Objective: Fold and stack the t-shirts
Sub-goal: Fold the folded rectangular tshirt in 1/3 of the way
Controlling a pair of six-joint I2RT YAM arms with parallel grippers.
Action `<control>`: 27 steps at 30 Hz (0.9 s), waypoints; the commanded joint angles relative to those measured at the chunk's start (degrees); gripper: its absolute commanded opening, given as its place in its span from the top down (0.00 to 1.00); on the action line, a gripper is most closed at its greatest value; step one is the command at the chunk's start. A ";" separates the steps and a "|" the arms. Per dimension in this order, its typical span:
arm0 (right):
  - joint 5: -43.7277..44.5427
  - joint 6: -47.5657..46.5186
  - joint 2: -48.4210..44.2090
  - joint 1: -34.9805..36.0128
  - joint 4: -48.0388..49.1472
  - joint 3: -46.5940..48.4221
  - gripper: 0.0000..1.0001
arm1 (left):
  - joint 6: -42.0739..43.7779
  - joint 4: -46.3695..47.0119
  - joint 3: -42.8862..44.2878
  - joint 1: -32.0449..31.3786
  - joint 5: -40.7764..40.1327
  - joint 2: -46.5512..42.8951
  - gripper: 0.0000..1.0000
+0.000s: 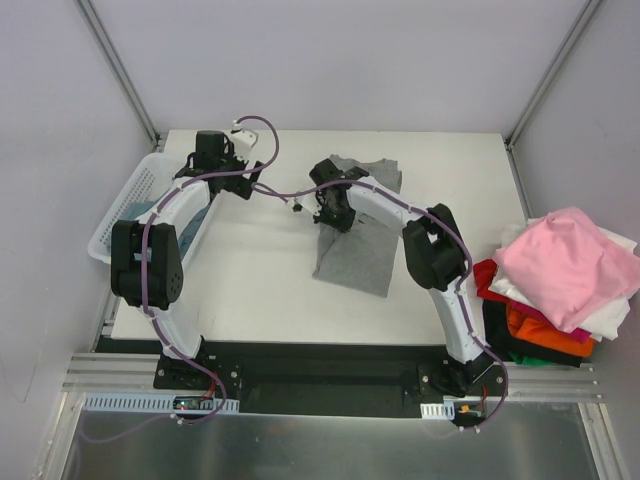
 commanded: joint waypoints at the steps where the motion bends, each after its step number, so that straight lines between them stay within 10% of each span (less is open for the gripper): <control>1: -0.68 0.30 -4.16 0.94 0.09 0.94 0.99 | -0.15 1.15 -0.25 0.53 -0.03 -2.11 0.01; 27: 4.06 -0.58 -5.39 5.69 0.79 1.82 0.96 | 0.11 1.50 -0.77 0.53 -0.30 -1.49 0.01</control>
